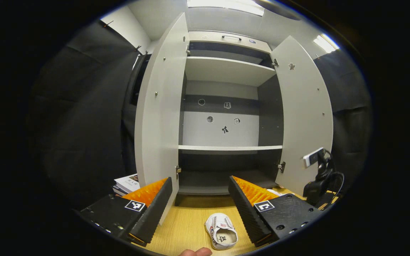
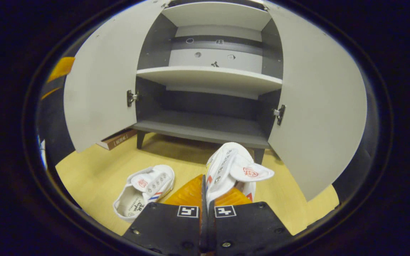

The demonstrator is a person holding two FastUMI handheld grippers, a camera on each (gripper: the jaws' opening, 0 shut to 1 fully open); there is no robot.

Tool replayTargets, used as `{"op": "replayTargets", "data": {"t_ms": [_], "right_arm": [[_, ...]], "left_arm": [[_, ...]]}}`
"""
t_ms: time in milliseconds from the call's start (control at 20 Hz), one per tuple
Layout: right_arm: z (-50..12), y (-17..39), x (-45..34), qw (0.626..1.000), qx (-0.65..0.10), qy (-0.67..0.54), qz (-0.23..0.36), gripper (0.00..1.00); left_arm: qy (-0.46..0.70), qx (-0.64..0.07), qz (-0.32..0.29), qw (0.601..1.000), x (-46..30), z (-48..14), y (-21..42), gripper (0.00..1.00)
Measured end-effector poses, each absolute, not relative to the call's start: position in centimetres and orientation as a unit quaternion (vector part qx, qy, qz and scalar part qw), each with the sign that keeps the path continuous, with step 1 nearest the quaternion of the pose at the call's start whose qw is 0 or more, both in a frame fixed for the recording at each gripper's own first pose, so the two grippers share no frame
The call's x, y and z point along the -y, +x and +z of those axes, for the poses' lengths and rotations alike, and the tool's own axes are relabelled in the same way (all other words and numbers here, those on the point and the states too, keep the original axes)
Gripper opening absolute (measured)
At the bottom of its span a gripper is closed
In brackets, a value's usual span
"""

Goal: Grab one shoe with the right hand and put it into the shoe cabinet, grab the other shoe with the left hand and put it into the shoe cabinet; then close the right door with the right hand and the left door with the left hand.

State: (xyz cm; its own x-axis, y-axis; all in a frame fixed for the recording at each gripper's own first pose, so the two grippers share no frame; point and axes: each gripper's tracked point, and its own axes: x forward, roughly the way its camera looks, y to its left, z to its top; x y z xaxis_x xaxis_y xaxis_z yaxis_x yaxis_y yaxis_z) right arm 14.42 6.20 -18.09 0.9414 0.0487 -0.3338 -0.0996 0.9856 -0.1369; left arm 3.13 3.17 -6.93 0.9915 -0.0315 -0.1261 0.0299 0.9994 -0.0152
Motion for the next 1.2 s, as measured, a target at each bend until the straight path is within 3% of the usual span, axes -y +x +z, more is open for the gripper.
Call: {"op": "replayTargets", "data": {"t_ms": [300,650,900,1200], "right_arm": [[-8.0,15.3,-6.5,0.992,-0.098,-0.069,0.043,0.03],[2.2,21.8,-7.6,0.996,-0.056,-0.052,0.055,0.03],[8.5,29.1,-7.4,0.994,-0.068,-0.065,0.053,0.03],[7.8,38.0,-7.3,0.985,-0.146,-0.079,0.037,0.03]], "left_arm": [[-0.004,-0.054,-0.027,0.998,-1.7,-6.6,2.9,0.95],[0.012,-0.047,-0.031,0.998,-1.3,-6.5,2.8,0.95],[0.014,-0.047,-0.042,0.998,-0.7,-6.5,2.7,0.95],[0.011,-0.049,-0.052,0.997,0.2,-6.7,2.8,0.95]]}}
